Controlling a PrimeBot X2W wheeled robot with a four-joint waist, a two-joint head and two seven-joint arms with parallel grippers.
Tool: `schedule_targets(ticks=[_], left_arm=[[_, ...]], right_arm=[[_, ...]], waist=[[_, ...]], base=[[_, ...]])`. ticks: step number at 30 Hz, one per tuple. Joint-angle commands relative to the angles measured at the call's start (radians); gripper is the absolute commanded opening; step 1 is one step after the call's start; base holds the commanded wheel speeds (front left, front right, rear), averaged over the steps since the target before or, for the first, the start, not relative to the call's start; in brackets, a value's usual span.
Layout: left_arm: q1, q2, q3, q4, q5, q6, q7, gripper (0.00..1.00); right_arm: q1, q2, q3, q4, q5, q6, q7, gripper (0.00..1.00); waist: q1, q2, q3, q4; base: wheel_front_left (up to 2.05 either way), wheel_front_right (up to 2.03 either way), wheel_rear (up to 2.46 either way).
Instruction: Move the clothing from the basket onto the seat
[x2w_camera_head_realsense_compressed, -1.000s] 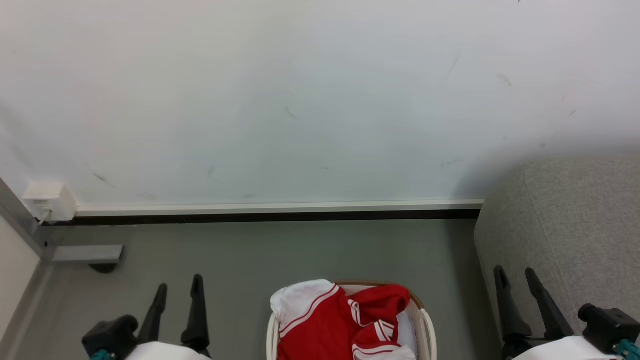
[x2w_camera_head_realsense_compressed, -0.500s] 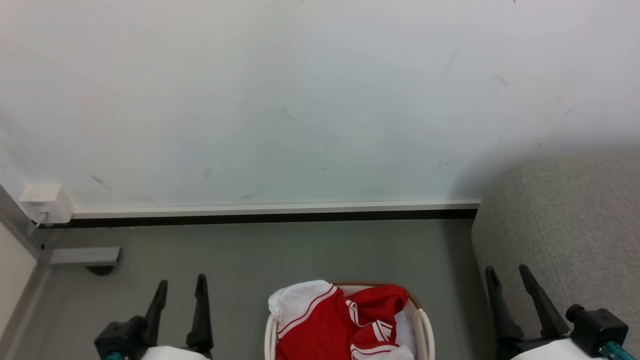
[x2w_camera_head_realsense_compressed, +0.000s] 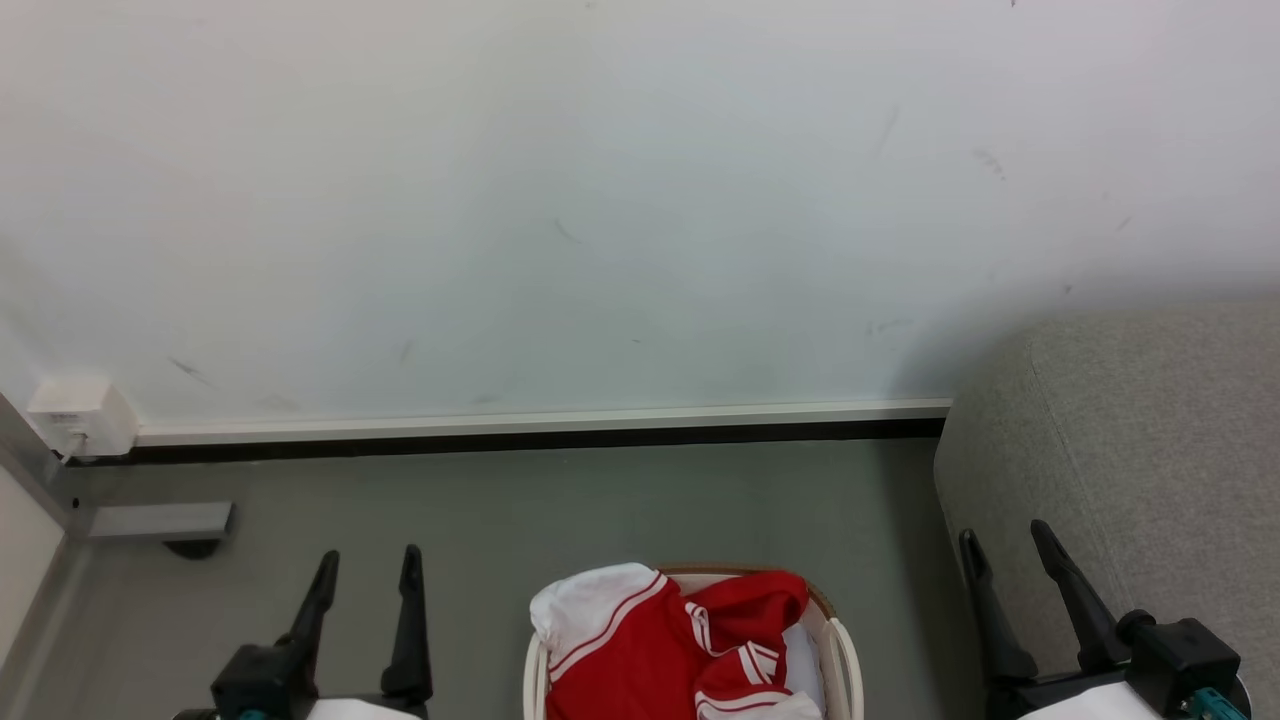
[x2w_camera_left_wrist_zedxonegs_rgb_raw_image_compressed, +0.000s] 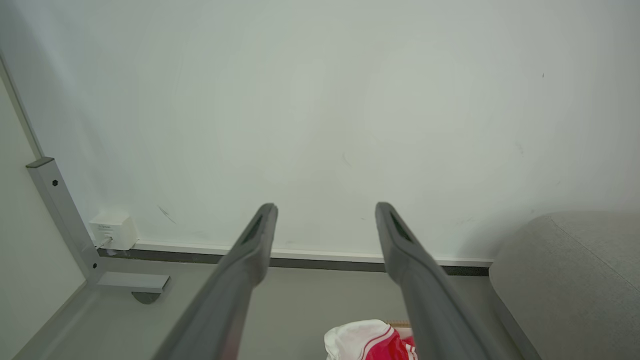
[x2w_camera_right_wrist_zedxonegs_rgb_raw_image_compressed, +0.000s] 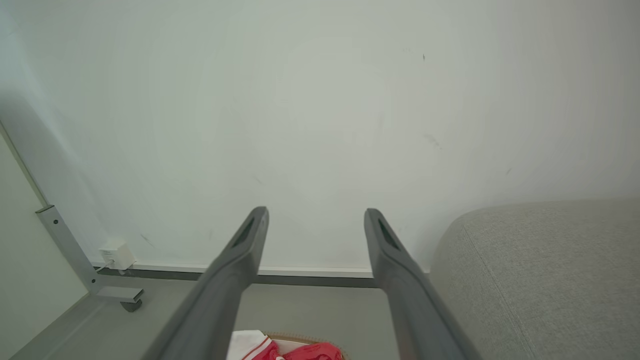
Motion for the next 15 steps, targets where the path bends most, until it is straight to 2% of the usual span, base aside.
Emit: schedule_targets(ticks=[1,15], left_arm=[[0.008,0.006,0.001,-0.009,0.03,0.005,-0.013,1.0],[0.025,-0.012,0.016,-0.017,0.11,-0.01,-0.036,1.0]], right_arm=[[-0.014,-0.001,0.0,-0.01,-0.024,-0.002,-0.009,1.0],[-0.006,0.004,-0.003,-0.024,-0.102,-0.002,-0.035,1.0]], waist=[[0.0,0.0,-0.001,0.0],[0.0,0.0,-0.006,-0.003]], base=[[0.0,0.0,0.0],[0.0,0.0,0.0]])
